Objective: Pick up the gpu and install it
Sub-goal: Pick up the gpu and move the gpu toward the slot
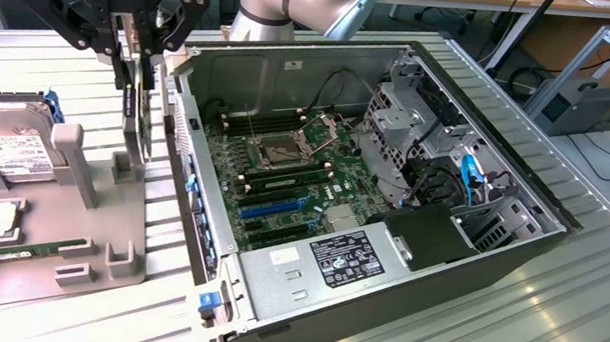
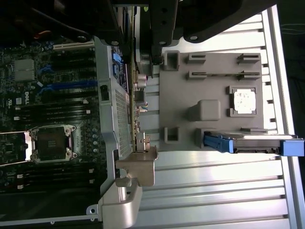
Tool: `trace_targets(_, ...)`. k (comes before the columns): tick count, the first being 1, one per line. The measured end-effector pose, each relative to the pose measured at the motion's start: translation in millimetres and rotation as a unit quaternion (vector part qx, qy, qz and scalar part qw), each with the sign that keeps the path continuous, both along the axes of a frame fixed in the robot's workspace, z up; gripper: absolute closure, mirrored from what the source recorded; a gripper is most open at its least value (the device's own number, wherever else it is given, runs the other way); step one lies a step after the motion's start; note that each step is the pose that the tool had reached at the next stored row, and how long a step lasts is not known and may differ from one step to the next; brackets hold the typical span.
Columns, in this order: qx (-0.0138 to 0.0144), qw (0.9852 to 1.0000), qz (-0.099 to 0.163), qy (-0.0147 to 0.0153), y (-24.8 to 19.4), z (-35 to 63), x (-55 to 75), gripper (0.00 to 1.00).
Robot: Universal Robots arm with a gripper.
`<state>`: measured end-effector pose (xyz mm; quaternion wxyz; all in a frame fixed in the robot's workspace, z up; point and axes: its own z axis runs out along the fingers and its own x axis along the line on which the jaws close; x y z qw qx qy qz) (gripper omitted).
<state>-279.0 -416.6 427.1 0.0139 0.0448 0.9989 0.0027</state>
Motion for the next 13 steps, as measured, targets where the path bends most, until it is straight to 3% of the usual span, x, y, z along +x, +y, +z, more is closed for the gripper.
trace_targets(13,-0.0005,1.0,0.0,0.0,0.0,0.0,6.4,0.73)
